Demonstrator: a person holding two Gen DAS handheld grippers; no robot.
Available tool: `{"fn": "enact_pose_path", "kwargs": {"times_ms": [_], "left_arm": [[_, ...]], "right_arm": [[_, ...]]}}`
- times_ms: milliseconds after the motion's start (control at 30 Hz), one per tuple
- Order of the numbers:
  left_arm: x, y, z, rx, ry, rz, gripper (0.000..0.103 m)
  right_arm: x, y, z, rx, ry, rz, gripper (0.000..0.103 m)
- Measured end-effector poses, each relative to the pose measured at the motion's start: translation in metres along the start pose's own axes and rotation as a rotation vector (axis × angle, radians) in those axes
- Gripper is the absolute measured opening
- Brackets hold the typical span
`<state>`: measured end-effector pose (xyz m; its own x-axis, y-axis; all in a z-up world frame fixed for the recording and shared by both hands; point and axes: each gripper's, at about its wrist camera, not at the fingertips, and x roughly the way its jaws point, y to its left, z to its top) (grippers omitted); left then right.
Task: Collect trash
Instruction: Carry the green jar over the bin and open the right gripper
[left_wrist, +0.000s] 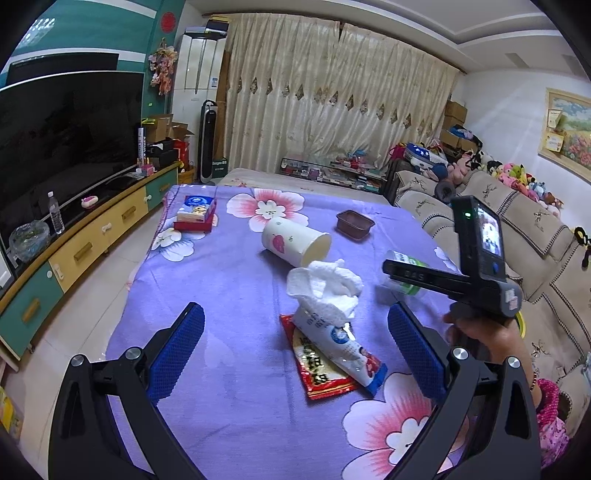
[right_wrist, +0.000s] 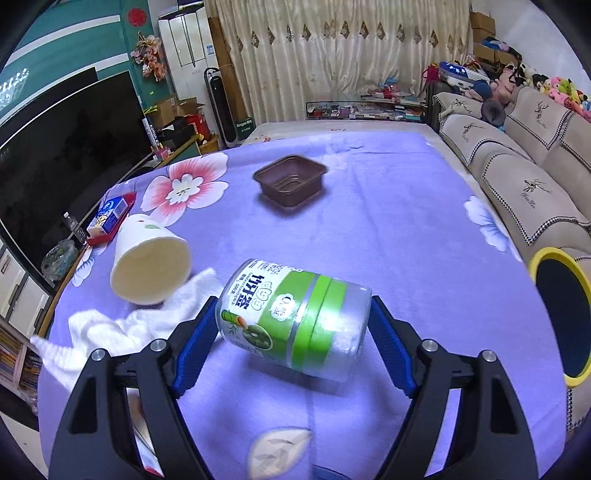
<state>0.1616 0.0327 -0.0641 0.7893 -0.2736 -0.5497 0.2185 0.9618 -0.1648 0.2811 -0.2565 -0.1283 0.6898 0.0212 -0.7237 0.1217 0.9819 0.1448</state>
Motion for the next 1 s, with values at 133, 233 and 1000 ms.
{"fn": "enact_pose_path", "kwargs": {"times_ms": [133, 233, 1000], "left_arm": [[0.006, -0.018, 0.000, 0.026, 0.010, -0.014, 0.098], [0.009, -0.032, 0.001, 0.046, 0.017, -0.032, 0.098], [0.049, -0.129, 0.003, 0.163, 0.079, -0.121, 0.098]], "right_arm": [[-0.017, -0.026, -0.005, 0.014, -0.020, -0.014, 0.075], [-0.030, -0.045, -0.009, 0.029, -0.036, -0.019, 0.075], [-0.090, -0.188, -0.029, 0.200, -0.117, -0.094, 0.075]]}}
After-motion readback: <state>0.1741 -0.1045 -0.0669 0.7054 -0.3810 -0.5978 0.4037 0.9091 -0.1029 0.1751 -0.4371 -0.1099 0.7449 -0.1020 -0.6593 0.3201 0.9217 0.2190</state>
